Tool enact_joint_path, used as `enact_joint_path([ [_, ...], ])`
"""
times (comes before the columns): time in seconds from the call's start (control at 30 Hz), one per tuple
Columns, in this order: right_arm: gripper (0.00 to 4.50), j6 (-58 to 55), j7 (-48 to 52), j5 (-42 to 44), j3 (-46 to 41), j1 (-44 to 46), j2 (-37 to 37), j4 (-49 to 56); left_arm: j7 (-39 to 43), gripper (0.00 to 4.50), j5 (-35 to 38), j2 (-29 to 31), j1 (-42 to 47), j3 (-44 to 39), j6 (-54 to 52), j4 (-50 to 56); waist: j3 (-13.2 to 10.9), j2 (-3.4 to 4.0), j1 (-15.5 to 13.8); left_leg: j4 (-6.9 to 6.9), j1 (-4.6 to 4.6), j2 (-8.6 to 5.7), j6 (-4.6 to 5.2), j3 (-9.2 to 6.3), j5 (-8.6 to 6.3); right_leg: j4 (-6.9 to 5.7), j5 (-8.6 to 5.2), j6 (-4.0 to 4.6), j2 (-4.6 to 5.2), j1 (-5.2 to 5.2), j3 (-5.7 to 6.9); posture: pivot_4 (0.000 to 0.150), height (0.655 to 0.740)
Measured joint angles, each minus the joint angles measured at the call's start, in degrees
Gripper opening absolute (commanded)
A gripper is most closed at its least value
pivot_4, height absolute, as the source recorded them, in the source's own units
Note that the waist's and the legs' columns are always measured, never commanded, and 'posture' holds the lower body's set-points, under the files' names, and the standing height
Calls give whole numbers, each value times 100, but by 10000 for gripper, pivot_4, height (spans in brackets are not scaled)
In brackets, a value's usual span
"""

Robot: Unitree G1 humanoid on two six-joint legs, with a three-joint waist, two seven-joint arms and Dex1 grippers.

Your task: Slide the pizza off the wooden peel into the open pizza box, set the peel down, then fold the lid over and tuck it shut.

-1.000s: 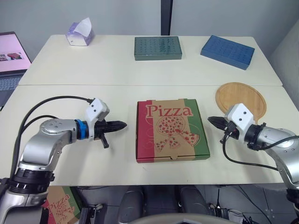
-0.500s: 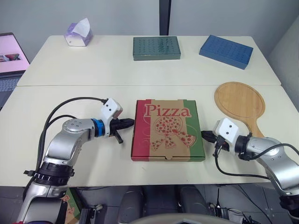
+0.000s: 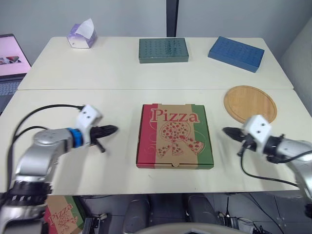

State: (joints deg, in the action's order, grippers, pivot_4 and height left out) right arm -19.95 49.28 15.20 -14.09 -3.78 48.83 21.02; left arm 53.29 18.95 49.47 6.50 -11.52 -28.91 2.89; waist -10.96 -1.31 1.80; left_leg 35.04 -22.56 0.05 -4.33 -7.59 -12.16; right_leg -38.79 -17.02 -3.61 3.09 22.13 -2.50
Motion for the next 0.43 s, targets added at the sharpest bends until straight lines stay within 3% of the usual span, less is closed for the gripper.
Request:
enact_joint_path([
  [0.23, 747, 1204, 1226, 121, -961, -400, 817, -1444, -20, 0, -178, 194, -1193, -1095, 861, -49, 0, 0, -4, 2, 10, 2, 0, 10, 0, 3, -1, -2, 2, -8, -4, 1500, 7400],
  [0.43, 747, 1851, 1602, -2, -945, -3, 1125, -2527, -46, 0, -100, 180, -1466, -1373, 771, 158, 0, 0, 6, 1, 20, 4, 0, 15, 0, 0, -3, -3, 1, -13, -7, 1500, 7400],
])
